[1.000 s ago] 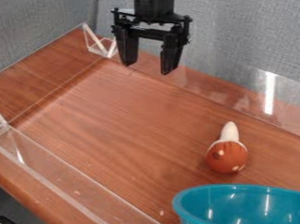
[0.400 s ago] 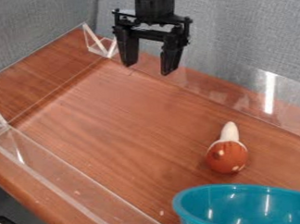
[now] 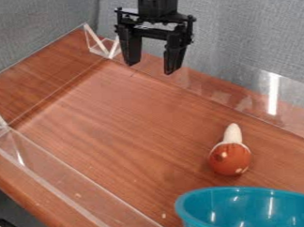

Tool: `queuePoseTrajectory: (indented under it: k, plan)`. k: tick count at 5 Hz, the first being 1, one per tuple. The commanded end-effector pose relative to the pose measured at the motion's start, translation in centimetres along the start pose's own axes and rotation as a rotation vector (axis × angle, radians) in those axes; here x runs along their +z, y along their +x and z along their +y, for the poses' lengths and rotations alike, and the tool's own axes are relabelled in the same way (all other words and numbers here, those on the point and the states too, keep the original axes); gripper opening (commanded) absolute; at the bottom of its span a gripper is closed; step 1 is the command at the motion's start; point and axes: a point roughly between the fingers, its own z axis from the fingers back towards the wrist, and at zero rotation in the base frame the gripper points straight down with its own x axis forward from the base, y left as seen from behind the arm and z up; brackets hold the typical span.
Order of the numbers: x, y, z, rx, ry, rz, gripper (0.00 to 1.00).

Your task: Put the mushroom in the blue bowl

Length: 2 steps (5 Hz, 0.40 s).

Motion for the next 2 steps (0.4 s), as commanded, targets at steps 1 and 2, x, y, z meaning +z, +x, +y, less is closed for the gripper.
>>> queuePoseTrajectory:
  k: [1,2]
  plan:
    - [1.48,0.20,-0.28,-0.008,0.002,-0.050,1.00]
    - [1.40,0.07,-0.31,-0.009,0.003,-0.045,1.00]
